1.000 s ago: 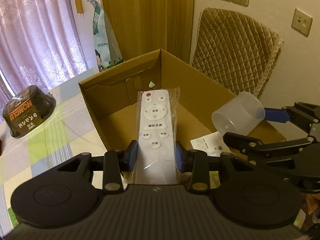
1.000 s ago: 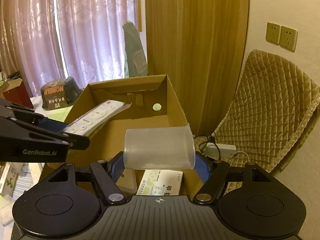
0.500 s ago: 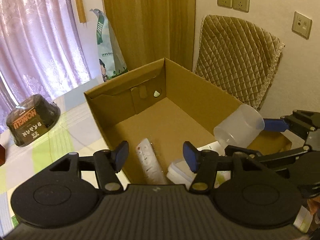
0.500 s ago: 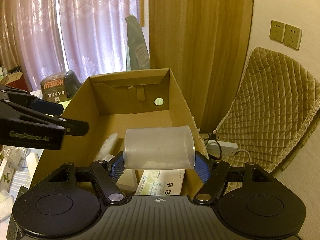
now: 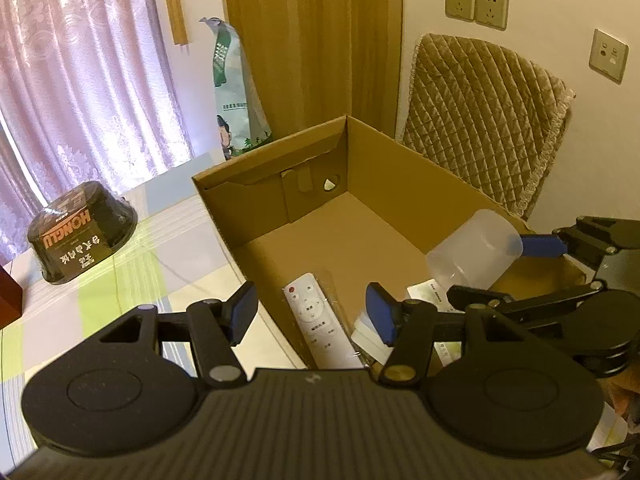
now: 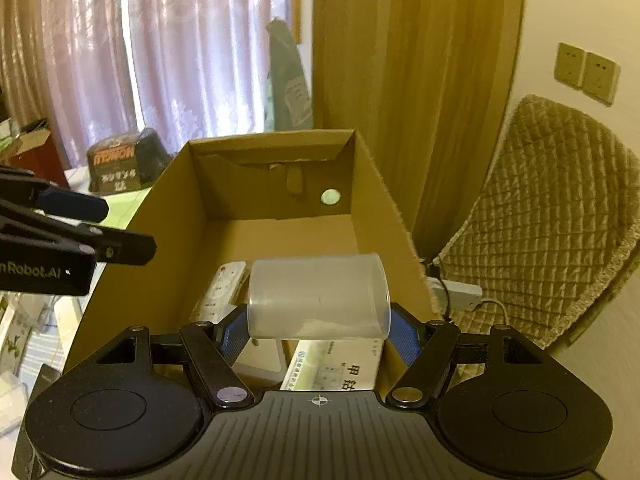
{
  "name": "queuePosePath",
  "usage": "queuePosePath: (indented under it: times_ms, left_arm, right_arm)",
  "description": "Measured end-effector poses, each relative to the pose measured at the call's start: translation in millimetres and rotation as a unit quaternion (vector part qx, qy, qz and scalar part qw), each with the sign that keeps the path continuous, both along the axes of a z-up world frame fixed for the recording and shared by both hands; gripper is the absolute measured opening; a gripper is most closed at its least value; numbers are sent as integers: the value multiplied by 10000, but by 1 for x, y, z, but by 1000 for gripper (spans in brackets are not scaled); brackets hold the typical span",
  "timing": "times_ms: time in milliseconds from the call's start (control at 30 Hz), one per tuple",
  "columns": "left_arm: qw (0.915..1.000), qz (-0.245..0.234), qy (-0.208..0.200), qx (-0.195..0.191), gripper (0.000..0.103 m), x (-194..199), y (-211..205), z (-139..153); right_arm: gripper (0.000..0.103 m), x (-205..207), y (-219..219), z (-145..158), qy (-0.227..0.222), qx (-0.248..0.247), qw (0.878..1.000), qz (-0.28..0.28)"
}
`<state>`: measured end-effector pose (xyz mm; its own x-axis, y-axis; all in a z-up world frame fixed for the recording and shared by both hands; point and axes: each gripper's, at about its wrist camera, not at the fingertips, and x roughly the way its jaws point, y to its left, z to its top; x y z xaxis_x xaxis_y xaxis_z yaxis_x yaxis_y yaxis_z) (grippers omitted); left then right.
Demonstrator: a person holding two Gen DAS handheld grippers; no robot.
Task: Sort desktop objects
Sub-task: 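Lower the white remote into the box with left tool while right tool lowers the cup, then open both tools and withdraw them from the cardboard box over the table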
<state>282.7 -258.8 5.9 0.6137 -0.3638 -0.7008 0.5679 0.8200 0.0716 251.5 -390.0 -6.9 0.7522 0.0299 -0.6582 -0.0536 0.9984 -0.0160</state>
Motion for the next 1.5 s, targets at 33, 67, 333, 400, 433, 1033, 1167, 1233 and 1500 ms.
queuePosePath:
  times_ms: [33,67,333,400,433,1033,1167,1233,1500]
  left_arm:
    - [10000,10,-2,-6,55,0,1,0]
    - [10000,19,-4,-11,55,0,2,1]
    - [9999,125,17,-91,55,-6,14,3]
    - [9998,150,32,-103,55,-9,17,3]
    - [9998,164,44,-117,55,-11,20,3]
    - [9974,691,59,-212,61,-76,93,23]
    - [9961,859,69,-183,68,-97,115,25]
    - [9952,955,59,-187,76,-107,126,26]
    - [9904,1362,42,-218,95,-149,164,28]
  right_arm:
    - [72,0,1,0,-40,-73,10000,22]
    - [72,0,2,0,-67,-106,9999,22]
    - [72,-10,-6,5,-188,-49,9997,-152]
    - [72,-15,-6,7,-213,-40,9996,-172]
    - [72,-17,-6,8,-222,-37,9996,-184]
    - [95,-75,18,59,-771,88,9968,-170]
    - [95,-89,30,65,-738,128,9971,-104]
    - [96,-95,36,65,-678,184,9975,-77]
    - [103,-124,71,66,-537,314,9979,159]
